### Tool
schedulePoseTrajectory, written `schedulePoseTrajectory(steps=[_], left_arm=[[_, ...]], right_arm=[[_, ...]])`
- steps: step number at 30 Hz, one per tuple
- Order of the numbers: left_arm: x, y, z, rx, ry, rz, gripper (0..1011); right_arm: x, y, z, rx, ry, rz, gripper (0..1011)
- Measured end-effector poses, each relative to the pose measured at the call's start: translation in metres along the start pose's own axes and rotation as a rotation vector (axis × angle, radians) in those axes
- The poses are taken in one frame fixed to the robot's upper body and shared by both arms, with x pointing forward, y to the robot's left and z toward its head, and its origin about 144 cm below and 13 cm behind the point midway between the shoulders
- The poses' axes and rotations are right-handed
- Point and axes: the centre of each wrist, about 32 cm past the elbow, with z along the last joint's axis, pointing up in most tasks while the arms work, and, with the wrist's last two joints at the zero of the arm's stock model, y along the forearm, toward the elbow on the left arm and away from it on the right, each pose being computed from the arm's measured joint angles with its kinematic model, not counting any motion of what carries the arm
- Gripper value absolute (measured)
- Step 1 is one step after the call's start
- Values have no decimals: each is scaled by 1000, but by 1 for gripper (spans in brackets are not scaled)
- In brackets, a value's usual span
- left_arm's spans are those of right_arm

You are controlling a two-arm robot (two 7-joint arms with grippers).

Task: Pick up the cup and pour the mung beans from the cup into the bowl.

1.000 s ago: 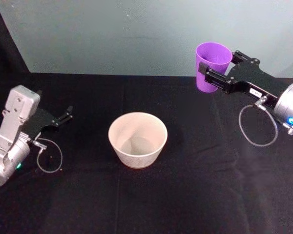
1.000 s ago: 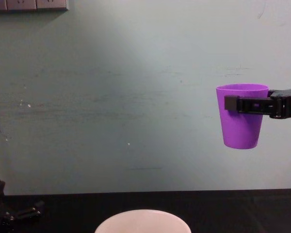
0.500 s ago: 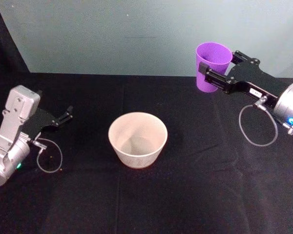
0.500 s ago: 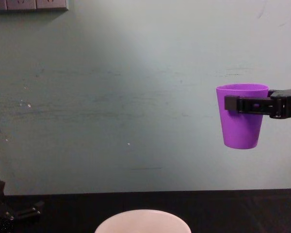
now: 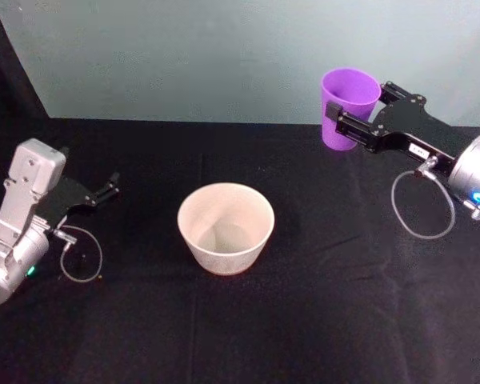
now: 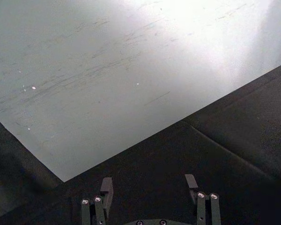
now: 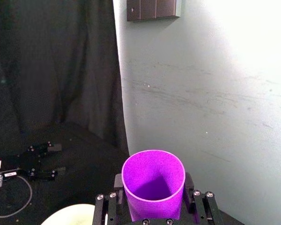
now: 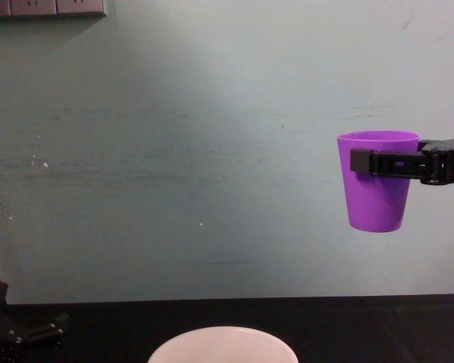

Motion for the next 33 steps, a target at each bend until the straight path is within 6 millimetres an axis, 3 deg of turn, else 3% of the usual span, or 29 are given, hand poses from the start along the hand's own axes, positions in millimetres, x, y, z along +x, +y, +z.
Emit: schedulePoseTrajectory(steps=[33], left_arm=[[0,0,0,0,0,0,1000]], right_arm=[[0,0,0,0,0,0,735]])
